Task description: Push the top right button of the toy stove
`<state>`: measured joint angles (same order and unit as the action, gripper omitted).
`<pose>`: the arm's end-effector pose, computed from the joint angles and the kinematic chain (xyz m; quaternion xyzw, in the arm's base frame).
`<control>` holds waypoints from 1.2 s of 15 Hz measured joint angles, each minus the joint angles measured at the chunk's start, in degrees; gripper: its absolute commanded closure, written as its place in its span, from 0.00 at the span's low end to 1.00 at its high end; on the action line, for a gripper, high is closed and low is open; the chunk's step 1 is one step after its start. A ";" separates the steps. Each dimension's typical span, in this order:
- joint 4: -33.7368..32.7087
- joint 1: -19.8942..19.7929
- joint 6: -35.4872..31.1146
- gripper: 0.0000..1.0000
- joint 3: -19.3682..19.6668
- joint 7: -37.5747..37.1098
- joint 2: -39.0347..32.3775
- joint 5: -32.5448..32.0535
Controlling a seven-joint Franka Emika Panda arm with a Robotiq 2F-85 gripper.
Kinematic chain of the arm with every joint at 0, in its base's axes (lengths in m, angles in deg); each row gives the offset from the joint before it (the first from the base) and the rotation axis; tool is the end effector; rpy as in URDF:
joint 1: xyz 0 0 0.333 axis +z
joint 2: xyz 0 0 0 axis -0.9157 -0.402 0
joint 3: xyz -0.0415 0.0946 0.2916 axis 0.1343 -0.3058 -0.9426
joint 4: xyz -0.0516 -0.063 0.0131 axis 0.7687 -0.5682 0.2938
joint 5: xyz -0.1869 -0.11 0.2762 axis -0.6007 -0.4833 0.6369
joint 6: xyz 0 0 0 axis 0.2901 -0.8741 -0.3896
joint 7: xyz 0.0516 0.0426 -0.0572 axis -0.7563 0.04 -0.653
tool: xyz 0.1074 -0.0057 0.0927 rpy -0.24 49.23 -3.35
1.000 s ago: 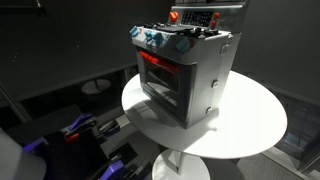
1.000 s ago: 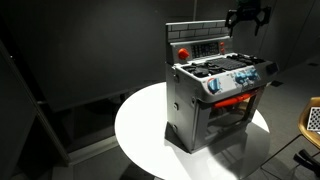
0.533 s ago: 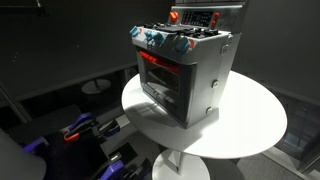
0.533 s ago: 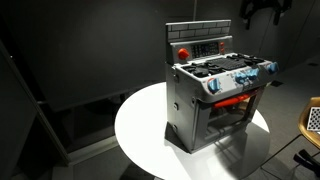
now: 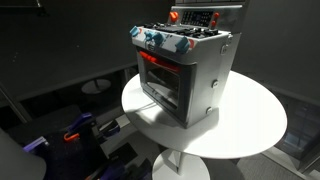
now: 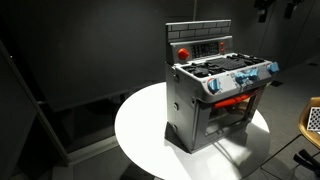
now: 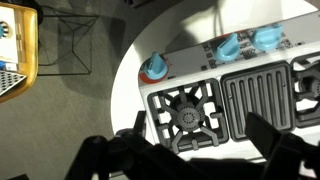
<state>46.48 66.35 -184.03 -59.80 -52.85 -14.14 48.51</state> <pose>0.4812 -0.0252 0.5304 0.9789 -0.1984 -0.0262 0.0405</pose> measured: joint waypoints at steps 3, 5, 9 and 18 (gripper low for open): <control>3.34 0.00 2.12 0.00 -0.01 2.47 4.33 0.21; 5.67 -0.01 3.28 0.00 -0.01 3.75 7.43 0.21; 9.73 -0.04 4.41 0.00 -0.01 5.18 12.74 0.22; 13.06 -0.09 5.61 0.00 -0.19 5.46 15.79 0.26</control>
<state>59.55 66.26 -178.42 -59.99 -47.39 1.65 48.77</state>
